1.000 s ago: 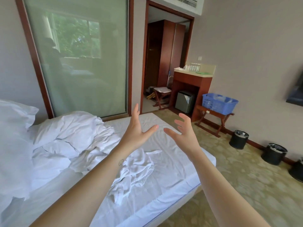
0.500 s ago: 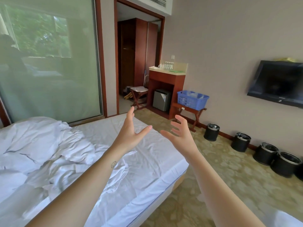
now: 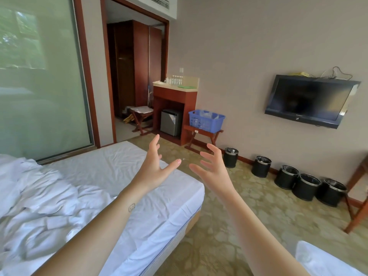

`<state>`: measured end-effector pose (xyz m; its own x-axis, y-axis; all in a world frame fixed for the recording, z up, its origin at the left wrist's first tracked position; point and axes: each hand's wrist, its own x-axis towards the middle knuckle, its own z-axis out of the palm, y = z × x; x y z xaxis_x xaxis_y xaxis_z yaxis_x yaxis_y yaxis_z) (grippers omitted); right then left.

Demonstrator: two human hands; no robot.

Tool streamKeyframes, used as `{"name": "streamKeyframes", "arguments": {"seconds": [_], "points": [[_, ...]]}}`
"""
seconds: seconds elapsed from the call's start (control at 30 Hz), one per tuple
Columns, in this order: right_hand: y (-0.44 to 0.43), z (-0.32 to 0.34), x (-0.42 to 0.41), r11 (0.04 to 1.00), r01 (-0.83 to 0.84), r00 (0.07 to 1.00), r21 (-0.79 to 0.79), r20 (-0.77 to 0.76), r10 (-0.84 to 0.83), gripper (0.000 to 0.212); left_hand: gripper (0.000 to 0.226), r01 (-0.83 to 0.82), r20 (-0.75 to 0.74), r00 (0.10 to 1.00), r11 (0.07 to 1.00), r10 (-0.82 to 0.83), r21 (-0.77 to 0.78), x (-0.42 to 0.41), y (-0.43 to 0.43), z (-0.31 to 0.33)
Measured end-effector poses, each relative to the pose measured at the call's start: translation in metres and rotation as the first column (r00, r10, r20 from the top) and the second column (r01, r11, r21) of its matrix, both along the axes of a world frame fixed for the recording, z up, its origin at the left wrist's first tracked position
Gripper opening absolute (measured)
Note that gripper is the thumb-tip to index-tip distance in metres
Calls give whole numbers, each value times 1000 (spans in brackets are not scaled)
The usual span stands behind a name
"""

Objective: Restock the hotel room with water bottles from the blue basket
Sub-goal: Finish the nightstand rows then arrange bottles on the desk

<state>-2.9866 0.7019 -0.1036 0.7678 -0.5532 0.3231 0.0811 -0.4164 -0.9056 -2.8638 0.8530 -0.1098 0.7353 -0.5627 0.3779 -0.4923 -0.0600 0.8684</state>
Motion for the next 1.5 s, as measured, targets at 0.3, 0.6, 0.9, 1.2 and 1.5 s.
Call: {"name": "streamKeyframes", "arguments": {"seconds": [0.3, 0.6, 0.9, 1.2, 1.5], "points": [[-23, -10, 18, 999, 13, 999, 41, -37, -12, 87, 99, 37, 23, 999, 999, -38, 32, 23, -32, 1], [-75, 9, 70, 995, 77, 997, 56, -9, -77, 89, 96, 113, 78, 990, 993, -114, 20, 85, -100, 17], [-120, 26, 134, 977, 188, 975, 101, 98, -198, 87, 91, 159, 22, 987, 986, -158, -54, 161, -161, 34], [-146, -5, 169, 932, 278, 941, 232, 130, -313, 77, 78, 186, -93, 975, 972, -201, -141, 203, -199, 7], [-209, -8, 163, 933, 291, 946, 213, 82, -314, 66, 70, 185, -157, 964, 963, -216, -195, 199, -257, -9]]}}
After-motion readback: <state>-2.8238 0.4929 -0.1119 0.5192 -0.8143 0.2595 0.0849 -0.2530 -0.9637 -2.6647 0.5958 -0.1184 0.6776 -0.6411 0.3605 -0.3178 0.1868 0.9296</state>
